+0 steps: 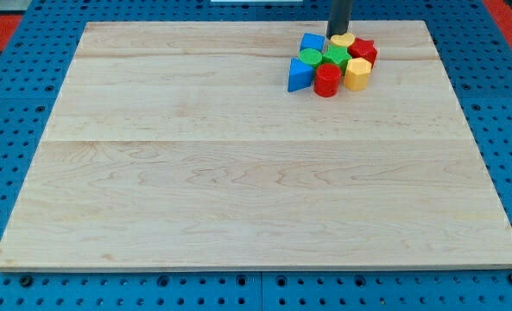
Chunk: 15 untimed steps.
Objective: Move the green circle towards left side of the board
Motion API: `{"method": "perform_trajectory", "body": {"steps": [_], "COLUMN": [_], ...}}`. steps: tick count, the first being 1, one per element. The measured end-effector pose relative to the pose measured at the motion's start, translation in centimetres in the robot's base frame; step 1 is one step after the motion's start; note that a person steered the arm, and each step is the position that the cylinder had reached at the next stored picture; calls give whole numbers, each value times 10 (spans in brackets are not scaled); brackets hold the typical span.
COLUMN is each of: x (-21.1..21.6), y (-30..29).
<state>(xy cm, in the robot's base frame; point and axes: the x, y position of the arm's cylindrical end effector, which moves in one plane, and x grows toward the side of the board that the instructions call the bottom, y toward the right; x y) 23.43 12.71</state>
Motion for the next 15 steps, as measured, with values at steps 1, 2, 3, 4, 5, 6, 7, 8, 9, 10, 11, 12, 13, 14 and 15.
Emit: {"method": "perform_trajectory", "body": {"steps": [1,2,3,4,5,6,7,8,9,10,11,12,13,14,15], "x": [24,34,65,71,63,66,67,65,60,48,46,27,-1,13,24], "y": [0,0,1,1,-8,-8,-11,-46,-98,-140,-119,-93,-103,-149,-170]}}
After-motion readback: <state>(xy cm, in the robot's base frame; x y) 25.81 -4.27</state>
